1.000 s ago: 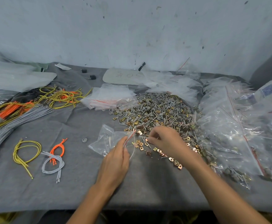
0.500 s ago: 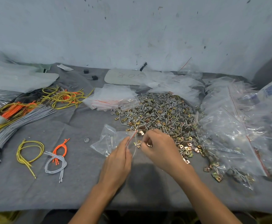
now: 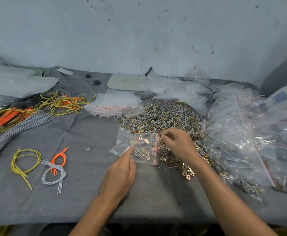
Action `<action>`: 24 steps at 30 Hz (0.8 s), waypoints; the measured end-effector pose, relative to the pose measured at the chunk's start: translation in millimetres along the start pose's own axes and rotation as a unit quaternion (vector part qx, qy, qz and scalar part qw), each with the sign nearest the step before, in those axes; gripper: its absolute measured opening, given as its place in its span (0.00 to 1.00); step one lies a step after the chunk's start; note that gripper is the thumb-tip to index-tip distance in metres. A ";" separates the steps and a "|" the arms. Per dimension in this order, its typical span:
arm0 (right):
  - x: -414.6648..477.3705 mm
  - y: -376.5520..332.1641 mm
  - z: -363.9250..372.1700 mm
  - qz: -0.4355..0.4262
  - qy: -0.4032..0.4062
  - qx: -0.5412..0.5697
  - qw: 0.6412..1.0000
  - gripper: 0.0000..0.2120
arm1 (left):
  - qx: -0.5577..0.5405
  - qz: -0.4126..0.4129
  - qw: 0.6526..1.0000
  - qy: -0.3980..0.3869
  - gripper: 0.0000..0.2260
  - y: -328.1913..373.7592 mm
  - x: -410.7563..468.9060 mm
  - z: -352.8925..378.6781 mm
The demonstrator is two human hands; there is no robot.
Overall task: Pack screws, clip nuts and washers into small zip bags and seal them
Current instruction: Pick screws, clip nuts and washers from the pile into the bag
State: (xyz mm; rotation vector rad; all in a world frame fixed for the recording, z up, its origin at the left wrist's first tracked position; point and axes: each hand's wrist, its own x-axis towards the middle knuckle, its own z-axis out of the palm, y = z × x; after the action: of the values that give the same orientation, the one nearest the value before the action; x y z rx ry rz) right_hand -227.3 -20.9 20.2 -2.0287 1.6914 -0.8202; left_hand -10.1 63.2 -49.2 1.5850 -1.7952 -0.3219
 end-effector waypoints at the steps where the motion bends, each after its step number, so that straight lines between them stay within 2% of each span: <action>1: 1.1 4.3 -2.3 0.004 -0.016 0.004 1.000 0.04 | -0.004 0.001 1.000 0.002 0.19 1.0 0.9 -0.9; 3: 0.7 10.5 -1.0 0.007 -0.045 -0.008 0.999 0.04 | -0.022 -0.005 1.000 0.013 0.16 2.0 3.4 -1.6; 7: 3.1 16.0 9.5 0.013 -0.017 -0.007 1.000 0.03 | -0.045 -0.035 0.998 0.038 0.08 12.0 14.5 2.9; 9: 4.2 13.9 14.5 0.005 -0.016 -0.007 1.000 0.05 | -0.041 -0.035 0.998 0.017 0.14 27.9 23.9 11.7; 11: 4.6 9.2 19.9 -0.012 -0.033 -0.025 0.999 0.05 | -0.037 -0.053 0.997 -0.039 0.27 44.8 34.8 21.9; 12: 4.7 6.3 22.2 -0.023 -0.046 -0.037 0.998 0.05 | -0.028 -0.061 0.996 -0.059 0.30 51.2 39.1 25.7; 14: 4.5 2.8 23.6 -0.043 -0.082 -0.050 0.994 0.07 | -0.015 -0.055 0.997 -0.061 0.29 56.1 43.7 30.1; 16: 4.3 4.0 19.5 -0.049 -0.104 -0.016 0.993 0.06 | -0.011 -0.045 0.998 -0.039 0.24 52.6 45.5 28.2; 18: 5.8 10.3 10.6 -0.030 -0.073 -0.004 0.997 0.03 | -0.002 -0.038 0.999 -0.008 0.20 46.7 44.1 21.3; 20: 10.4 21.9 1.3 -0.002 -0.039 -0.075 0.996 0.04 | 0.011 -0.018 1.000 0.009 0.18 41.5 41.1 13.3; 22: 14.3 31.8 -3.7 0.021 -0.054 -0.185 0.981 0.07 | 0.028 0.005 0.999 0.027 0.17 39.2 36.0 4.8; 24: 15.5 36.2 -2.5 0.024 -0.067 -0.234 0.970 0.05 | 0.052 0.019 0.997 0.046 0.16 35.5 30.2 -1.3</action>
State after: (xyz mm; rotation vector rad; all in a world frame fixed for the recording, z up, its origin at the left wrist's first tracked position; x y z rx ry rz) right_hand -254.7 -43.3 2.7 -2.2625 1.9842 -0.2712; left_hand -36.3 42.9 -16.4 1.6078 -1.7933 -0.1377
